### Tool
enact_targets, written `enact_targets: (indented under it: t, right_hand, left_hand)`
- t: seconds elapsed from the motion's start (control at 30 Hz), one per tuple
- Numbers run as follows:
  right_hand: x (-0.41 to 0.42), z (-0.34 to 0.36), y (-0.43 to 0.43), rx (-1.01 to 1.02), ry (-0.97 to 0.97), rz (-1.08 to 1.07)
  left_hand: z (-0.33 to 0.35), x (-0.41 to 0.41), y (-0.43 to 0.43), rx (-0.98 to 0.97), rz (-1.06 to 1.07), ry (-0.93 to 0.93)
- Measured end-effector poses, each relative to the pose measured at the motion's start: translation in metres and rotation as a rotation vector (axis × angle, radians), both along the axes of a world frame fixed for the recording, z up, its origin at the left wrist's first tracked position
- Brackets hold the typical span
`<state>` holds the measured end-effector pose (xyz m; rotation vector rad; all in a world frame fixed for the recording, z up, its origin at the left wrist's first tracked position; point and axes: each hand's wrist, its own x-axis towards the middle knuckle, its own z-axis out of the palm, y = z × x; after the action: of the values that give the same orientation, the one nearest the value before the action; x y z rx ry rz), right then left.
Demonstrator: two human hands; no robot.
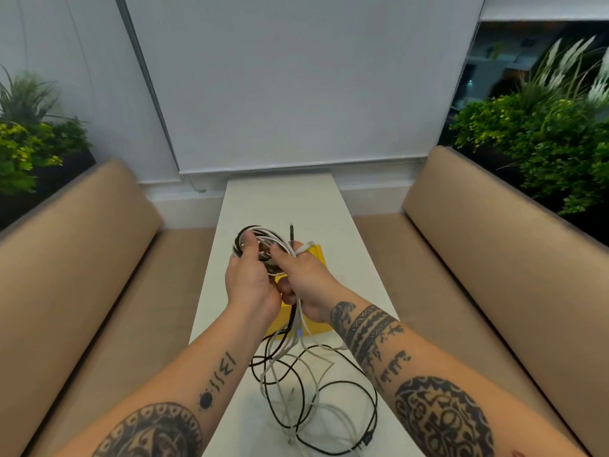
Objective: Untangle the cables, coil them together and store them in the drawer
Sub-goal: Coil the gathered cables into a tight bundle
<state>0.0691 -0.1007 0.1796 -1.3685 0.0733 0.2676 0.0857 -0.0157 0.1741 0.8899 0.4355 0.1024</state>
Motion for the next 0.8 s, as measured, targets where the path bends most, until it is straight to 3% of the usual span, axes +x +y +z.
enact_targets:
  t: [0.3, 0.5, 0.67, 0.8]
  right_hand:
    - [0.002, -0.008, -0.005, 0.028, -0.116, 0.053]
    - [0.002, -0.012, -0.016, 0.125, -0.074, -0.135]
    - [0.015, -0.008, -0.039, 0.037, -0.005, 0.02]
    - [0.019, -0.008, -0.055, -0.071, 0.051, 0.122]
  left_hand:
    - [-0.002, -0.003, -0.004, 0.086, -0.073, 0.072]
    - [-0.004, -0.022, -0.009, 0.031, -0.299, 0.026]
    - [0.0, -0.02, 0.011, 0.014, -0.581, 0.054]
    - [0.012, -0.009, 0.035, -0.084, -0.635, 0.076]
